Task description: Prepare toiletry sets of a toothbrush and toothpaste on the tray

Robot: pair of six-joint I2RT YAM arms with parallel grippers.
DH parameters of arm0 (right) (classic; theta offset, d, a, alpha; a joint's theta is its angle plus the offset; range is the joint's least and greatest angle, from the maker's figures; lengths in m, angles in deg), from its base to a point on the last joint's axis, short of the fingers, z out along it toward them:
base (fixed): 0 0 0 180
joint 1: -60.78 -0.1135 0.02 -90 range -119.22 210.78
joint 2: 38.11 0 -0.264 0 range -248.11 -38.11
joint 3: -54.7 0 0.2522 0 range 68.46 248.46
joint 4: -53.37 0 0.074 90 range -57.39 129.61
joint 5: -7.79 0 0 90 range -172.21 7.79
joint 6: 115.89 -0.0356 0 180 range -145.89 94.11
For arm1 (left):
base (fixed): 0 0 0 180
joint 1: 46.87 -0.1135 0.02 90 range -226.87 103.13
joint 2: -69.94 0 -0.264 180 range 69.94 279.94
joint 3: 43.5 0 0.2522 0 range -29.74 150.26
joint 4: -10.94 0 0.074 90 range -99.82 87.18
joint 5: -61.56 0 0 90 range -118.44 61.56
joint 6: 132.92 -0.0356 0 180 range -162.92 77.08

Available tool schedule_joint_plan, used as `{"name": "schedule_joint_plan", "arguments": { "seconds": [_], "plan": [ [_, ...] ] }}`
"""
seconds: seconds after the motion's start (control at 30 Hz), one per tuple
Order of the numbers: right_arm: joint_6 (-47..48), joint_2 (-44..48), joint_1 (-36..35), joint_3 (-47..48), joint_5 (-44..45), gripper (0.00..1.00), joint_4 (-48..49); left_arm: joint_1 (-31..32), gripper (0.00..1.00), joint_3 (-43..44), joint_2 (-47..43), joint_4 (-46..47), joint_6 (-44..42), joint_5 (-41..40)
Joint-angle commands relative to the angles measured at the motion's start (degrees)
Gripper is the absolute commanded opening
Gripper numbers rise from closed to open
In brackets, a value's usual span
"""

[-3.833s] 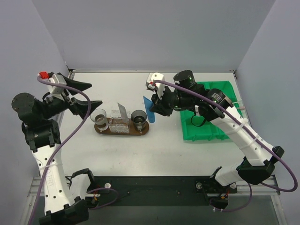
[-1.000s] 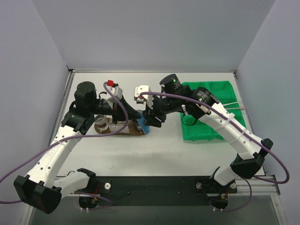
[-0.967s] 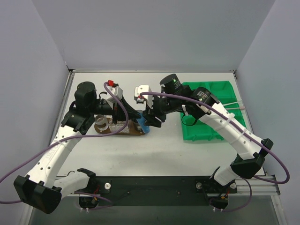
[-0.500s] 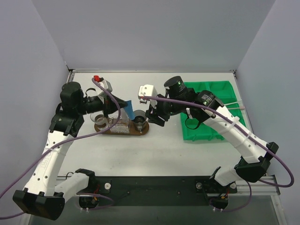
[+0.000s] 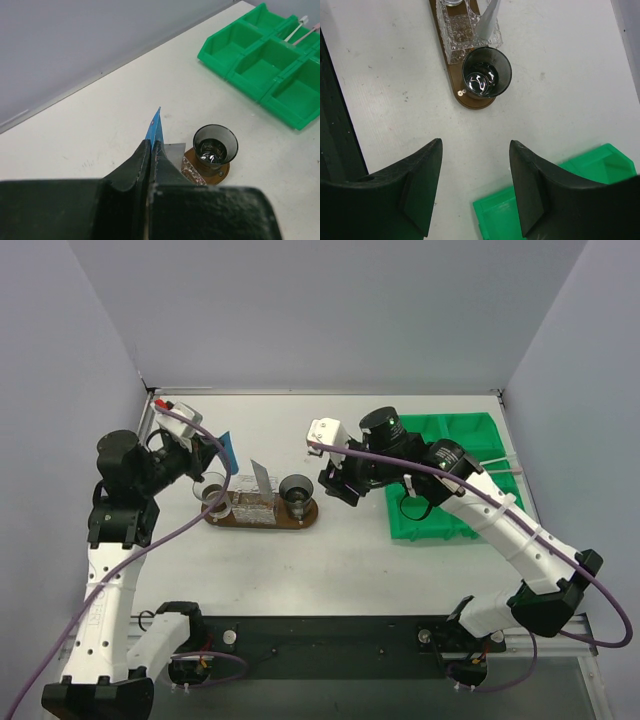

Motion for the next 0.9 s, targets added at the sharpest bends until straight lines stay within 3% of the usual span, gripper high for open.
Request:
{"name": "schedule_joint_plan", "arguments": {
  "seconds": [0.0, 0.2, 0.87],
  "plan": [
    [-2.64, 2.77, 0.66, -2.11, 2.93, 0.51, 3.70, -0.66, 0.00, -2.50, 0.48, 4.94, 1.97, -4.94],
    [-3.88, 3.82, 1.54, -4.84, 4.26, 0.50, 6.43, -0.66, 0.00, -7.34, 2.15, 10.04, 2.50, -5.82],
    [-6.52, 6.73, 5.58, -11.87, 0.92, 0.51, 12.32, -0.66, 0.00, -10.68, 5.05, 16.91, 4.43, -6.44]
  ]
}}
